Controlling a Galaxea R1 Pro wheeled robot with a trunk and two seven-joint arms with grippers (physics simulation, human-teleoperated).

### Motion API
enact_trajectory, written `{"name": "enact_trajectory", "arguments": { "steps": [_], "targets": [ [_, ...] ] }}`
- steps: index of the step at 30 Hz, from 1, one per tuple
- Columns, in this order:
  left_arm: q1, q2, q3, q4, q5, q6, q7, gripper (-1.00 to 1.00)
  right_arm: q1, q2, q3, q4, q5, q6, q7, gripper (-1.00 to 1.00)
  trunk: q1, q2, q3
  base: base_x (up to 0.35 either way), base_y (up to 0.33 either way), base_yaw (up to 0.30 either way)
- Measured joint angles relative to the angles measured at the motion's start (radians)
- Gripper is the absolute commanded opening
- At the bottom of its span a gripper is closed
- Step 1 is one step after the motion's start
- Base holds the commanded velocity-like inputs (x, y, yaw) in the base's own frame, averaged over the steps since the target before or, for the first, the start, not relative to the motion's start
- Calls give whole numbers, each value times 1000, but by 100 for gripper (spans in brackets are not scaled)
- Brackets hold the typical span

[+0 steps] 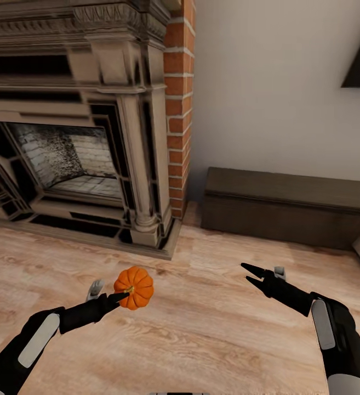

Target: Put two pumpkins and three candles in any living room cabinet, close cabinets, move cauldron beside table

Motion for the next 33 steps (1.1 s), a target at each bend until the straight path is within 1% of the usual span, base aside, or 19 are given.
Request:
{"name": "enact_trajectory", "arguments": {
  "steps": [33],
  "targets": [
    [0,0,0,2,0,0,1,-100,0,-3,-3,30,0,-1,2,100,-127,231,103,0,0,-280]
  ]
}}
